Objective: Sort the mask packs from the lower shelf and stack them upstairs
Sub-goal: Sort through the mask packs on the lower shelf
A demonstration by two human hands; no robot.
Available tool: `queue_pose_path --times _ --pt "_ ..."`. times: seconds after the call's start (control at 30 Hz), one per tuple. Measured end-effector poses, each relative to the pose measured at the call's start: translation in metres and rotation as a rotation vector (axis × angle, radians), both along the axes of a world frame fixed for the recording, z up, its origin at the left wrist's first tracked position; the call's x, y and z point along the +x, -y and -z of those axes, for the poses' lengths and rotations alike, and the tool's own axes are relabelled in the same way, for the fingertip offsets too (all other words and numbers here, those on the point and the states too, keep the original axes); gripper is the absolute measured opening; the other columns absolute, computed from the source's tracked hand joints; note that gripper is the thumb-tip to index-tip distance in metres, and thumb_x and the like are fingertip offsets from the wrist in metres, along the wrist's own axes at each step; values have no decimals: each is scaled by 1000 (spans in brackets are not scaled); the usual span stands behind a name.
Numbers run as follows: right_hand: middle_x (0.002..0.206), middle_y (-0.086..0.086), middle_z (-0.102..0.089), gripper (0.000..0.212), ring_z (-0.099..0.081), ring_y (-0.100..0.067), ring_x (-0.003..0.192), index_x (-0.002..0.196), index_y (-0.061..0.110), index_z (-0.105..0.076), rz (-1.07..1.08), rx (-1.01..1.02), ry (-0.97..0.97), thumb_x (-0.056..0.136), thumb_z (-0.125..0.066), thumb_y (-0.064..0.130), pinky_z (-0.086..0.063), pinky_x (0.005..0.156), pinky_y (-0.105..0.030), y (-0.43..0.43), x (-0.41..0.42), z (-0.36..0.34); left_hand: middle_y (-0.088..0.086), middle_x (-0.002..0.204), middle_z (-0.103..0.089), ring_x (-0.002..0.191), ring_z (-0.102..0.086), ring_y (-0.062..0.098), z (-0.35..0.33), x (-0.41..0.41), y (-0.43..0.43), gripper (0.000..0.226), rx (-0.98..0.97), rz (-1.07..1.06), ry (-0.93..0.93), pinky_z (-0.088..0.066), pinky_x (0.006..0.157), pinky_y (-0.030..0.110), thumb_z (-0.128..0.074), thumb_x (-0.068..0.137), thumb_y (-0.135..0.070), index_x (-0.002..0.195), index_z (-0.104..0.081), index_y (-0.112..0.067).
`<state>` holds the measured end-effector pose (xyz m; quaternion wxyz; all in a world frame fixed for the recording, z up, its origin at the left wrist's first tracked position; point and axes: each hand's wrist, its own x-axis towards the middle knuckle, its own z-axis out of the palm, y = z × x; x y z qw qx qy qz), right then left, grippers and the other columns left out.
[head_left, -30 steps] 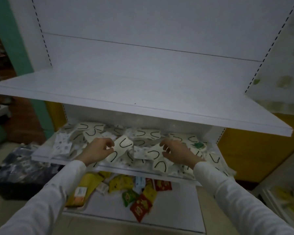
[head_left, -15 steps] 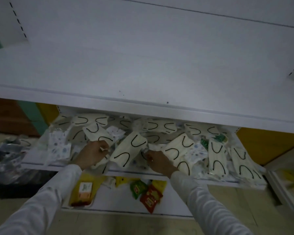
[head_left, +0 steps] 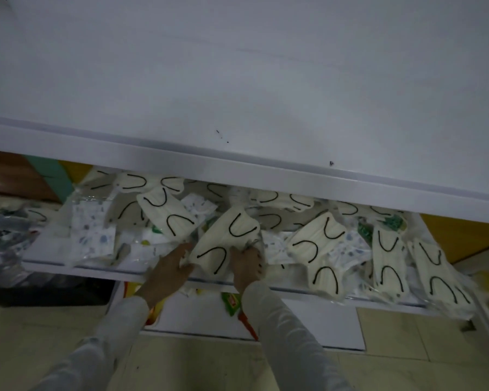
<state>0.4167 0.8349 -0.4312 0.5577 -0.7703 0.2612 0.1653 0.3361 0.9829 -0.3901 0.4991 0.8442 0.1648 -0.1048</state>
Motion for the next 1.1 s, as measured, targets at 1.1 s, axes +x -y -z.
queue_pose_path --times 1.1 --pt "122 -20 -58 45 -53 -35 116 120 -3 -56 -18 -481 15 89 -54 29 -44 92 -36 207 79 -12 -5 104 -65 100 -59 17 -4 52 78 41 -397 -253 173 -45 84 29 -58 87 1 124 -55 -16"
